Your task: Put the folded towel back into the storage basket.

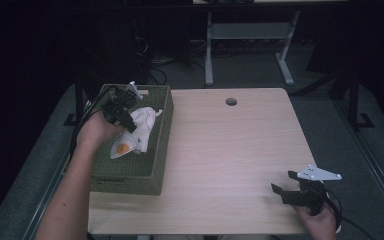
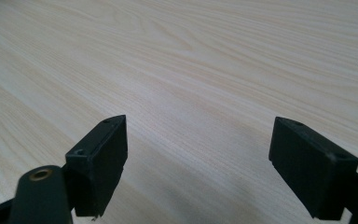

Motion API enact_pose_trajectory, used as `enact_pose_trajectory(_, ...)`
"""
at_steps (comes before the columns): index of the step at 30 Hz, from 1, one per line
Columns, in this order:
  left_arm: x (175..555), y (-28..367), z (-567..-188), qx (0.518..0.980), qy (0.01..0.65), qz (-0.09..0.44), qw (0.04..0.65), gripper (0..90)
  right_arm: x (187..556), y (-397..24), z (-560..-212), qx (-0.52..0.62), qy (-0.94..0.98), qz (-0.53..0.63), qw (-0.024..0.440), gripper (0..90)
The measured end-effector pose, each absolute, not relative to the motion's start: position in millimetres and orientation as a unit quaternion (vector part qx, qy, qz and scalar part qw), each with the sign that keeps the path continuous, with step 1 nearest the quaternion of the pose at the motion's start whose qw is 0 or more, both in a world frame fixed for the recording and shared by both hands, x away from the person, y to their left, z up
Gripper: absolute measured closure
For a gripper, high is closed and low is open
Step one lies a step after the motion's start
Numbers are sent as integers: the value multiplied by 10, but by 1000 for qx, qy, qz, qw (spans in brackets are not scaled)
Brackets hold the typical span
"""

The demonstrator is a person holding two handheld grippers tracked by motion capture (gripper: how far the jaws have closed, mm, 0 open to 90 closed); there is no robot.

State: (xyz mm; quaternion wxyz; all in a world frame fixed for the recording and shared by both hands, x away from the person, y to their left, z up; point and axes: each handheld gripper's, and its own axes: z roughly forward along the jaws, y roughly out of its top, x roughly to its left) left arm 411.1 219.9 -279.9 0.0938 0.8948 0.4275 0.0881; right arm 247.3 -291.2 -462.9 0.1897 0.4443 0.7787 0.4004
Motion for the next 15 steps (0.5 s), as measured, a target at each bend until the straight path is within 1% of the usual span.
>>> enact_pose_trajectory(15, 4145, 2363, -2931, 895, 428, 83, 98, 820, 2477, -2910, -4639, 446, 780, 396, 190, 191)
